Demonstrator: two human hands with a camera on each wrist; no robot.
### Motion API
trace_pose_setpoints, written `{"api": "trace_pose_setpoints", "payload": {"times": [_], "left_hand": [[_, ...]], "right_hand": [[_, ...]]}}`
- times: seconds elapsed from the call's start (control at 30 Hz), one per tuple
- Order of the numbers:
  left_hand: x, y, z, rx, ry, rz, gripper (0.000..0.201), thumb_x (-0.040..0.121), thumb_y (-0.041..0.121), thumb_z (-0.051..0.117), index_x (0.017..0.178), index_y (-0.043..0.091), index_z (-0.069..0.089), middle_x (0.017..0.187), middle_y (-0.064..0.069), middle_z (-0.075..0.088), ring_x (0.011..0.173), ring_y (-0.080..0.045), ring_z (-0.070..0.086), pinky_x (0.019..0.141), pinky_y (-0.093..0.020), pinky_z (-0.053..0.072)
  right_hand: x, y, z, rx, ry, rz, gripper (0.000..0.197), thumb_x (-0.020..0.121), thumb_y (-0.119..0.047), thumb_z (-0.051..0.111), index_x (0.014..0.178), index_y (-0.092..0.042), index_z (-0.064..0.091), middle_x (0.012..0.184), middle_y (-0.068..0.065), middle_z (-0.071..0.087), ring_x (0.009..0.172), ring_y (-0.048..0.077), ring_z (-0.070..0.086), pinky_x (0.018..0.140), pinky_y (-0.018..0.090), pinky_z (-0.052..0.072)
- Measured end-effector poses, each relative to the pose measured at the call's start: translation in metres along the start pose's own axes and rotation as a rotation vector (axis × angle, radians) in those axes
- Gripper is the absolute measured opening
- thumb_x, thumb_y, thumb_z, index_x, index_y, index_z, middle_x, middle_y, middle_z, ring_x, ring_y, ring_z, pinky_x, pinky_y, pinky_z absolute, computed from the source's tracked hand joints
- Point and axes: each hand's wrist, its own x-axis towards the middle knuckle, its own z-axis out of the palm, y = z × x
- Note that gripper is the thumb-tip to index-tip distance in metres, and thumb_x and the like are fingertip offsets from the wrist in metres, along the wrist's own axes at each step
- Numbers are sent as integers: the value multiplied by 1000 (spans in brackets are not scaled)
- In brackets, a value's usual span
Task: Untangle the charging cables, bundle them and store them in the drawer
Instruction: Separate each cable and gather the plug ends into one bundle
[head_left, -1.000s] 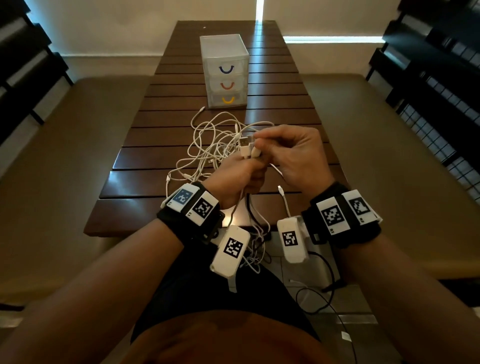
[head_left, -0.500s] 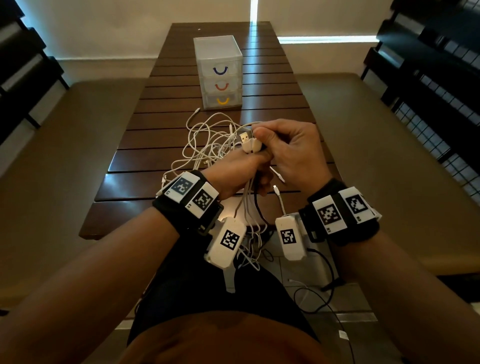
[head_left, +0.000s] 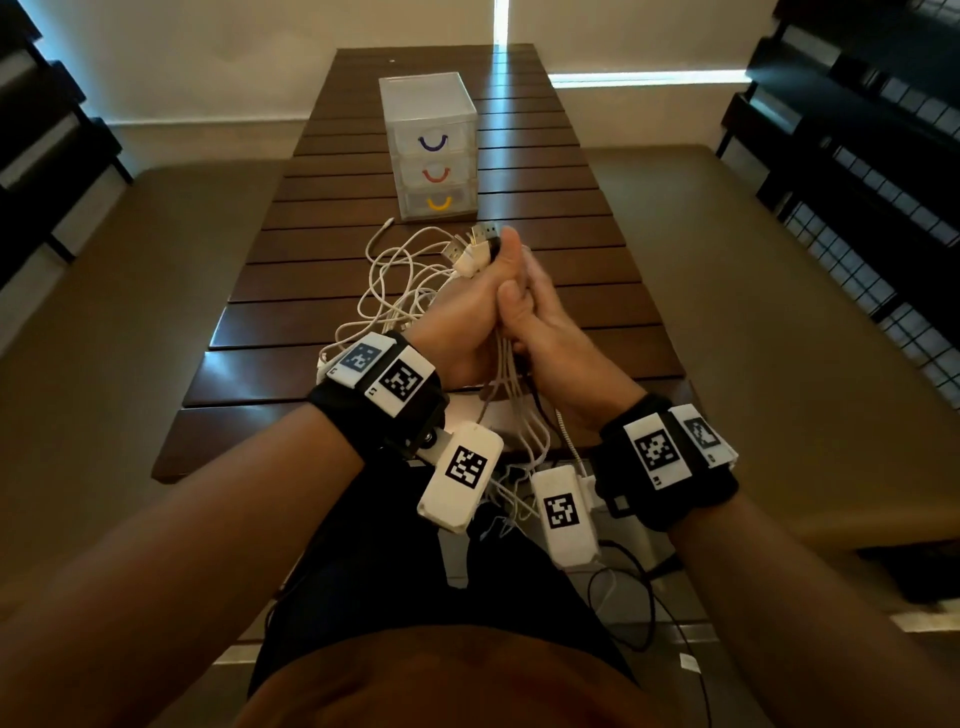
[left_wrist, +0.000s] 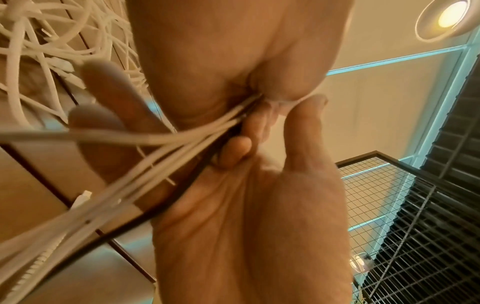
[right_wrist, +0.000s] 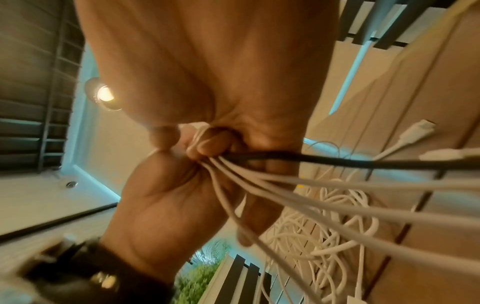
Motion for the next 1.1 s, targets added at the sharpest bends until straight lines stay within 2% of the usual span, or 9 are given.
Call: {"api": "trace_pose_setpoints", "payload": {"times": [0.1, 0.2, 0.27, 0.37, 0.43, 0.57, 0.93, 1.0, 1.1], "left_hand": [[-2, 1, 0, -1, -105, 2, 58, 98, 53, 35, 51, 19, 39, 43, 5, 33, 37, -8, 31, 39, -20, 29], [-4, 12, -1, 85, -155, -25, 53, 97, 56, 33, 57, 22, 26, 47, 6, 20, 40, -8, 15, 41, -24, 10], [-6, 25, -6, 156, -201, -39, 51, 96, 55, 37, 58, 23, 25, 48, 7, 19, 39, -7, 14, 39, -21, 9], [-7, 38, -17, 219, -209, -45, 49, 94, 49, 42, 57, 22, 26, 47, 8, 20, 39, -7, 14, 38, -20, 12], [-6, 36, -19, 241, -201, -37, 49, 96, 45, 43, 57, 22, 26, 46, 9, 21, 38, -7, 15, 38, -20, 12], [-3, 26, -14, 264, -213, -47, 48, 95, 43, 46, 57, 21, 25, 45, 9, 22, 38, -7, 15, 38, -21, 13], [-7, 31, -14, 288, -322, -53, 49, 93, 43, 47, 52, 22, 30, 45, 9, 23, 39, -7, 14, 39, -22, 11], [-6, 28, -9, 280, -344, -52, 50, 93, 43, 46, 51, 22, 29, 44, 9, 23, 38, -8, 14, 40, -22, 10], [-3, 16, 10, 282, -379, -53, 54, 96, 44, 42, 47, 24, 30, 42, 8, 23, 37, -9, 14, 42, -25, 9]], "right_hand": [[-7, 6, -10, 93, -146, 73, 61, 85, -33, 62, 139, -29, 34, 124, 14, 57, 98, 28, 63, 70, 36, 55], [-21, 24, -31, -141, -310, 258, 40, 85, -34, 66, 123, -27, 54, 99, 22, 67, 76, 27, 65, 70, 37, 54], [-29, 42, -44, -239, -169, 315, 26, 91, -34, 61, 113, -21, 65, 97, 15, 71, 84, 24, 67, 81, 39, 54], [-39, 62, -67, -398, 322, 164, 14, 89, -28, 66, 89, -14, 70, 80, 1, 69, 73, 9, 64, 73, 30, 50], [-44, 69, -76, -615, 348, 225, 17, 82, -31, 74, 89, -16, 69, 81, -7, 65, 77, 7, 60, 68, 22, 46], [-44, 75, -70, -995, 191, 341, 34, 70, -46, 80, 95, -26, 69, 92, -11, 63, 89, 10, 60, 79, 29, 50], [-87, 76, -111, -930, 136, 476, 9, 87, -29, 68, 80, -24, 68, 85, -8, 67, 88, 14, 63, 79, 31, 49], [-102, 77, -120, -965, 78, 589, 5, 87, -29, 69, 90, -24, 70, 96, -7, 69, 95, 13, 62, 83, 29, 47], [-113, 68, -123, -951, 165, 562, 34, 90, -34, 64, 118, -16, 64, 113, -4, 65, 97, 9, 60, 88, 29, 46]]}}
